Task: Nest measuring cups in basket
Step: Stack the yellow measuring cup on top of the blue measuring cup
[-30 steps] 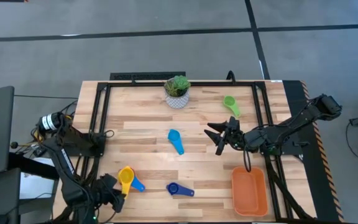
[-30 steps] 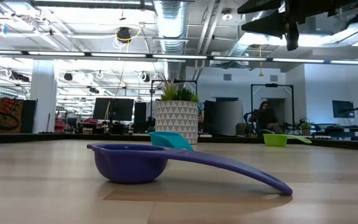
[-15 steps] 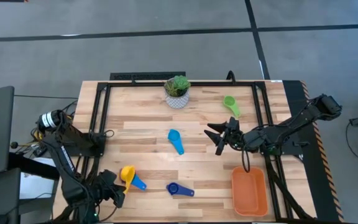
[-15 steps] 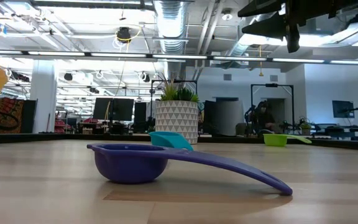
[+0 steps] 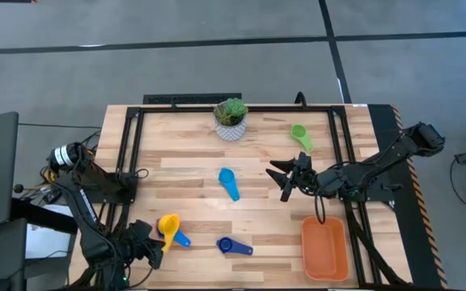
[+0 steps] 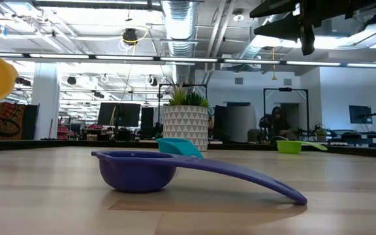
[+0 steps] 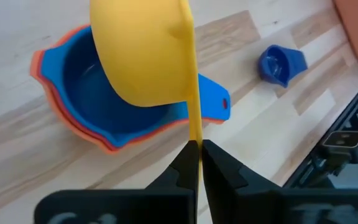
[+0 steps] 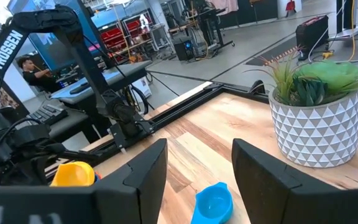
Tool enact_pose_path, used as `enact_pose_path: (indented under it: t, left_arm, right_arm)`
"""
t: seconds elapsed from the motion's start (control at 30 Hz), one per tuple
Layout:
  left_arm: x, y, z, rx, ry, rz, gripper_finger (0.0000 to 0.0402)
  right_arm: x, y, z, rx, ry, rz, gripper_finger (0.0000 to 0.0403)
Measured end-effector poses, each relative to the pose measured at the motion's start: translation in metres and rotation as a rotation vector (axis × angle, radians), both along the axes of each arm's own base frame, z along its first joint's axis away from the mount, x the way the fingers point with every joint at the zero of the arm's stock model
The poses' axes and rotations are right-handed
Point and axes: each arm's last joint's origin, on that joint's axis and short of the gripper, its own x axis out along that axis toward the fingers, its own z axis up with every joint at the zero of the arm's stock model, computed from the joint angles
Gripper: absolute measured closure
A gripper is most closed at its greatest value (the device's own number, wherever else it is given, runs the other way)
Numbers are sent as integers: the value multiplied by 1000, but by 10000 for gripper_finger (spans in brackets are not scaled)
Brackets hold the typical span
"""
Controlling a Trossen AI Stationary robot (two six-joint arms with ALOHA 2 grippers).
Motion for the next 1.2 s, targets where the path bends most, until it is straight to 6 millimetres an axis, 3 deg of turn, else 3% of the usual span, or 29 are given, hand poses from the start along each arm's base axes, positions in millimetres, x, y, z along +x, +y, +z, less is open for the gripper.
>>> enact_pose_path:
  t: [0.43, 0.83, 1.2]
  left_arm:
    - [-16, -7, 7, -6, -135, -28, 401]
    - [-30, -3, -25, -39, -118, -87, 401]
    - [-30, -2, -22, -38, -210, -63, 401]
  right_arm:
    - [0, 0, 0, 14, -7, 0, 204]
    - [-1, 3, 0, 21, -9, 12, 214]
    - [-1, 3, 0, 38, -18, 10, 212]
